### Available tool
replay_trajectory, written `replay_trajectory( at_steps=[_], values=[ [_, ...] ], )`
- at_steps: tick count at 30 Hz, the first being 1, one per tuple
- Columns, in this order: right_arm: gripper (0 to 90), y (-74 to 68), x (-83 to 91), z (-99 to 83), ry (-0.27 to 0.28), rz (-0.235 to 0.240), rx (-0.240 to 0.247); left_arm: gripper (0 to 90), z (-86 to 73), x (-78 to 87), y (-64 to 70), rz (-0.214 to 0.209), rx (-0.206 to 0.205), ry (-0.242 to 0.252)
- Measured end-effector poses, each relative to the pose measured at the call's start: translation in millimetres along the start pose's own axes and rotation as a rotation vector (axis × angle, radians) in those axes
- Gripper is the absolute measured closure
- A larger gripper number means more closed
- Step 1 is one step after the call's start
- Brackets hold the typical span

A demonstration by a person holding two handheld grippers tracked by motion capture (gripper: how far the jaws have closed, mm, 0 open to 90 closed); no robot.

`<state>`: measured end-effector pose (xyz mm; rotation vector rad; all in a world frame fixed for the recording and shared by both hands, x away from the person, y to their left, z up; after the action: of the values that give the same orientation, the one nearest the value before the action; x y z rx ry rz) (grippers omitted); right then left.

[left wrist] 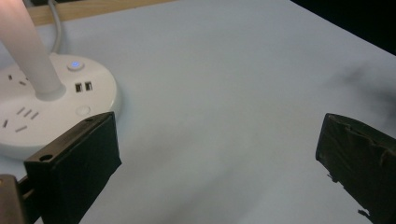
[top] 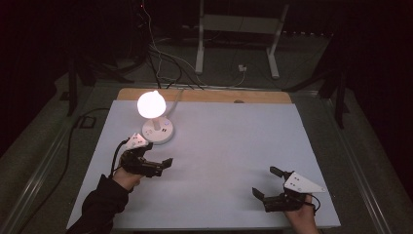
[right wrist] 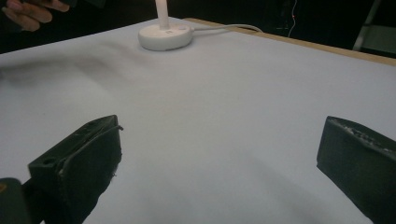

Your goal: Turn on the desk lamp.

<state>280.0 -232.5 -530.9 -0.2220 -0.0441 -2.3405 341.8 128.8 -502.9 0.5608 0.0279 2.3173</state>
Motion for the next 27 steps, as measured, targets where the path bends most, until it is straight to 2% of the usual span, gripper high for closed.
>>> replay_trajectory(
  at_steps=[12, 18, 23, 27],
  values=[
    [0.0, 0.0, -0.1, 0.1, 0.0, 0.001, 0.002, 0.2, -17.3, 26.6, 0.5, -0.004, -0.013, 0.004],
    [0.0, -0.7, -0.3, 0.1, -0.002, 0.002, 0.001, 0.2, -31.3, 32.4, 3.4, -0.013, -0.011, -0.01],
    [0.0, -0.8, 0.4, 0.4, 0.0, 0.003, 0.003, 0.2, -46.8, 35.3, 9.1, -0.033, -0.061, -0.047],
    [0.0, -1.3, 0.2, -0.5, -0.005, 0.006, 0.001, 0.2, -54.0, 39.3, 9.7, -0.047, -0.088, -0.046]
  ],
)
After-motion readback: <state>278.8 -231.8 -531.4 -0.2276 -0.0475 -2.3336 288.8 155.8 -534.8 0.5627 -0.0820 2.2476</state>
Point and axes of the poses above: each handheld gripper's, and its own axes: x roughly backward along the jaws, z roughly out of its top, y roughly to its right, the point moved 8 cm from there along -x, roughly forward along the jaws, and after that the axes turned 10 degrees about y, right-handed, at the moved point
